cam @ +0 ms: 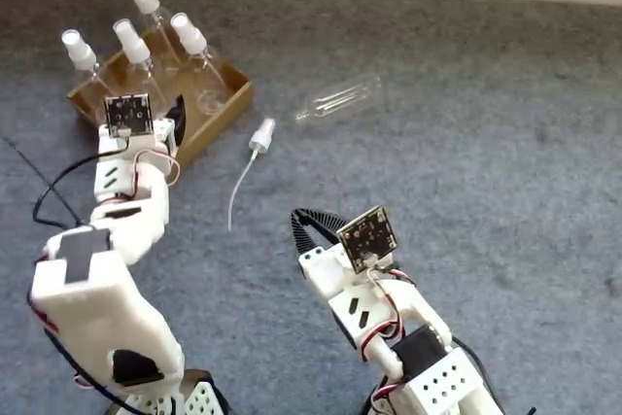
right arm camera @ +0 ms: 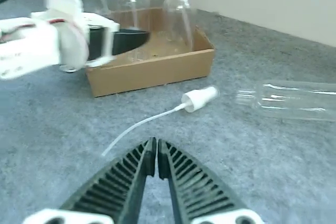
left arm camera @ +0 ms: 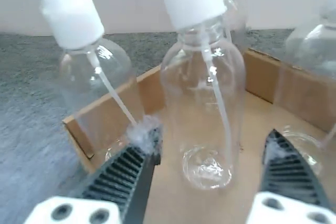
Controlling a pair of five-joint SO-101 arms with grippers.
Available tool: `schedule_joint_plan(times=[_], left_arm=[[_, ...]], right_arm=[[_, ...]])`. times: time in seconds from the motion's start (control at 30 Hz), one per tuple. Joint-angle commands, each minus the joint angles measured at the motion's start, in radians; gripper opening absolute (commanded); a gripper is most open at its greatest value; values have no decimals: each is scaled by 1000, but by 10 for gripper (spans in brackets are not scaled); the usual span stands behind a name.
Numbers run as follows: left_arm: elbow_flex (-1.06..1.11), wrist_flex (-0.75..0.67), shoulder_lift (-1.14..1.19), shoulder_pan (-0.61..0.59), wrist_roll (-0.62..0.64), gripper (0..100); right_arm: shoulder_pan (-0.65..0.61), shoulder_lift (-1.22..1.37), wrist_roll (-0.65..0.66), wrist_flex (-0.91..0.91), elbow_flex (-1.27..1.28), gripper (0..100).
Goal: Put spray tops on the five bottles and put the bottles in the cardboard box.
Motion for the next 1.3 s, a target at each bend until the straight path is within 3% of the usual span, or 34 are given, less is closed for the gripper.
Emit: schedule_joint_plan(times=[0.0,0.27,0.57,0.83,1.03,1.27], left_arm=[[125,49,-231,-7,-9,267],[127,686,-598,-2,-8,264],[104,1263,-918,150,-8,264],[-240,1809,-937,321,-9,268],[-512,2018,-768,404,-12,268],[-743,2059,-576,504,-161,268]], right_arm=[[131,-12,0,-4,177,8],[386,-12,-3,-90,176,8],[493,-12,-3,-93,176,8],[526,-12,-3,-127,177,8],[522,-12,2,-133,177,8],[667,-10,0,-124,177,8]])
